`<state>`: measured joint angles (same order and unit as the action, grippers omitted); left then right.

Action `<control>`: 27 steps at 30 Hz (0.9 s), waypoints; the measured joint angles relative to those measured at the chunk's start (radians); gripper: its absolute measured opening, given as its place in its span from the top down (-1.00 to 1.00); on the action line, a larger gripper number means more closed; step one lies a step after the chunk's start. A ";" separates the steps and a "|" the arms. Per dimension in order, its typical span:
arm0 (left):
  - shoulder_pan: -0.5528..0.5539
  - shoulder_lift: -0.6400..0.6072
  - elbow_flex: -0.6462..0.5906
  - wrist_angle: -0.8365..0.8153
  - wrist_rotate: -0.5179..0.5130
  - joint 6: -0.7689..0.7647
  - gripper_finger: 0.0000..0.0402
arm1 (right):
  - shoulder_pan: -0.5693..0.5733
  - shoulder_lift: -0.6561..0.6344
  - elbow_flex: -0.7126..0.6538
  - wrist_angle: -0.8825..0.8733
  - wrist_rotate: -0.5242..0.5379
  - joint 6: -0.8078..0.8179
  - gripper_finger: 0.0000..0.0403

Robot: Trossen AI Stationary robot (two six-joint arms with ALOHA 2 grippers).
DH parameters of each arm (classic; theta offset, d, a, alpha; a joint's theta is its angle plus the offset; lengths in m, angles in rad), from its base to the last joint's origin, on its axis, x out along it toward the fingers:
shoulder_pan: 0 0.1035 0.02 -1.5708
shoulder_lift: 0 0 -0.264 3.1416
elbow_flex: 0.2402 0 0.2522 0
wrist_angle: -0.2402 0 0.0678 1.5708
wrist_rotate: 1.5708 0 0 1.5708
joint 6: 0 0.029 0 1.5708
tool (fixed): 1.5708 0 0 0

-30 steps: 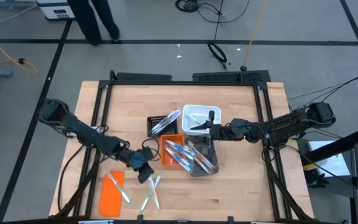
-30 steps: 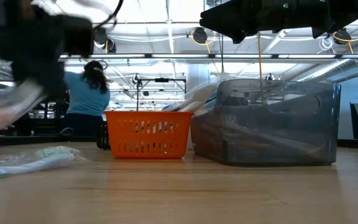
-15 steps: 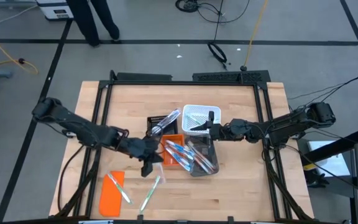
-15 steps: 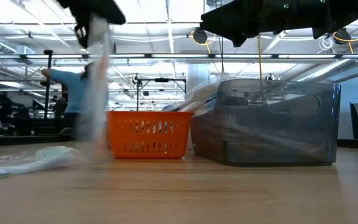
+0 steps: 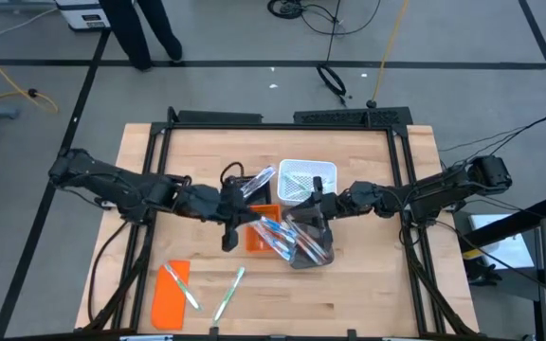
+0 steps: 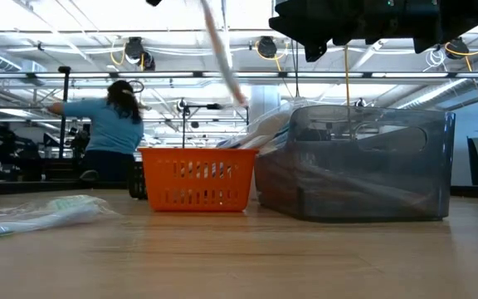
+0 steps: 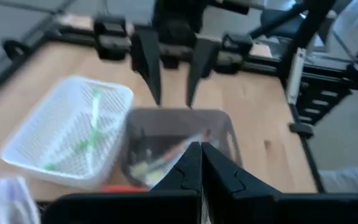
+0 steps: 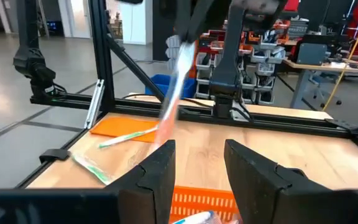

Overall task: Pick & Place Toothbrushes
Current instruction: Put the orange toothbrush into the gray bin

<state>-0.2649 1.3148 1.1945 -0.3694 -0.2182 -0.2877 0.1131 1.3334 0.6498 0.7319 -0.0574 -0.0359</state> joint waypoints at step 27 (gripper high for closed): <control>0.129 0.100 0.017 0.294 -0.016 0.182 1.00 | -0.021 0.016 0.000 -0.003 0.055 0.017 0.35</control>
<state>-0.1360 1.4147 1.2118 -0.0753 -0.2340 -0.1053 0.0920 1.3497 0.6498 0.7285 -0.0026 -0.0192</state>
